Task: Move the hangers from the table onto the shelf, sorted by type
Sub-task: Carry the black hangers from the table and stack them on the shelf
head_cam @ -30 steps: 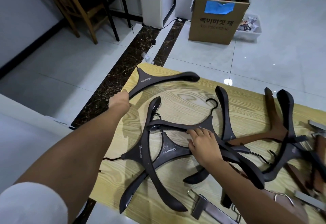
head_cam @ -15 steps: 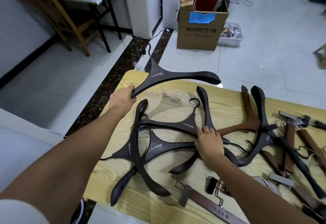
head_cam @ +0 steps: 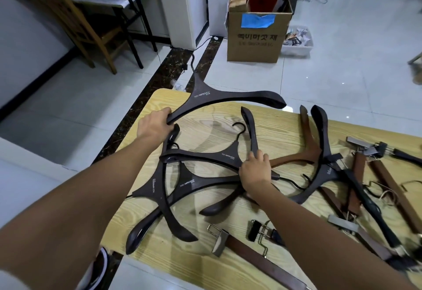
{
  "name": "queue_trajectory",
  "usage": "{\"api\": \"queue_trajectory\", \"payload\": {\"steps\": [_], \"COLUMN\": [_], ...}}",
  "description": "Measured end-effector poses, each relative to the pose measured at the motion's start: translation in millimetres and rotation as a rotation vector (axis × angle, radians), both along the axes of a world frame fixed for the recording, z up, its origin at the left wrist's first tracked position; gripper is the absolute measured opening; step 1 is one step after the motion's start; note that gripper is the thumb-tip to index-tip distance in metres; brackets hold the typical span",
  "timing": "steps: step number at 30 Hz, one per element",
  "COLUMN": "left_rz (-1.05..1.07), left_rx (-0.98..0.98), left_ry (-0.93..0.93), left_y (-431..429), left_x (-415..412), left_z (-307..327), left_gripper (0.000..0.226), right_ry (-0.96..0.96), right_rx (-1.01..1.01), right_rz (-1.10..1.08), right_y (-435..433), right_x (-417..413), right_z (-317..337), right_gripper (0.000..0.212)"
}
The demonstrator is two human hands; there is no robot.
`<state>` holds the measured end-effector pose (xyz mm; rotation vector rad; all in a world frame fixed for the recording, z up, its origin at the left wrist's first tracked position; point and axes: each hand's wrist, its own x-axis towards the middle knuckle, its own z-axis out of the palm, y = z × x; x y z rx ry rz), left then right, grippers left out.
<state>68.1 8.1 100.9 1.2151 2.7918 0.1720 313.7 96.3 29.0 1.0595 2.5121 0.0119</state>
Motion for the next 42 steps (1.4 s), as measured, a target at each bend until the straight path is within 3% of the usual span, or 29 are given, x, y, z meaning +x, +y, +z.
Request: {"api": "queue_trajectory", "payload": {"steps": [6,12,17,24,29,35,42], "left_rz": [-0.009,-0.036,-0.039,-0.009,-0.031,-0.073,0.028], "left_rx": [-0.025,-0.016,0.020,0.086,0.085,-0.001,0.045], "left_ry": [0.045,0.063,0.056,0.054,0.052,0.085,0.047], "left_y": [13,27,37,38,32,23,-4], "left_x": [3,0,-5,-9,-10,-2,8], "left_z": [-5,-5,1,21,36,53,84], "left_gripper": [0.012,0.013,0.013,0.014,0.015,0.022,0.024], "right_ry": [-0.122,-0.182,-0.028,0.224,0.282,0.302,0.312], "right_rx": [-0.055,0.036,0.113,-0.022,0.005,0.001,0.023], "right_rz": [-0.080,-0.003,0.125,0.089,0.108,0.192,0.214], "right_y": [8,15,10,-1,-1,1,-7], "right_x": [-24,-33,-36,-51,-44,-29,-18], "right_z": [-13,-19,-15,-3,2,23,50], "right_gripper": [0.034,0.031,0.028,0.026,0.019,0.041,0.048]}}
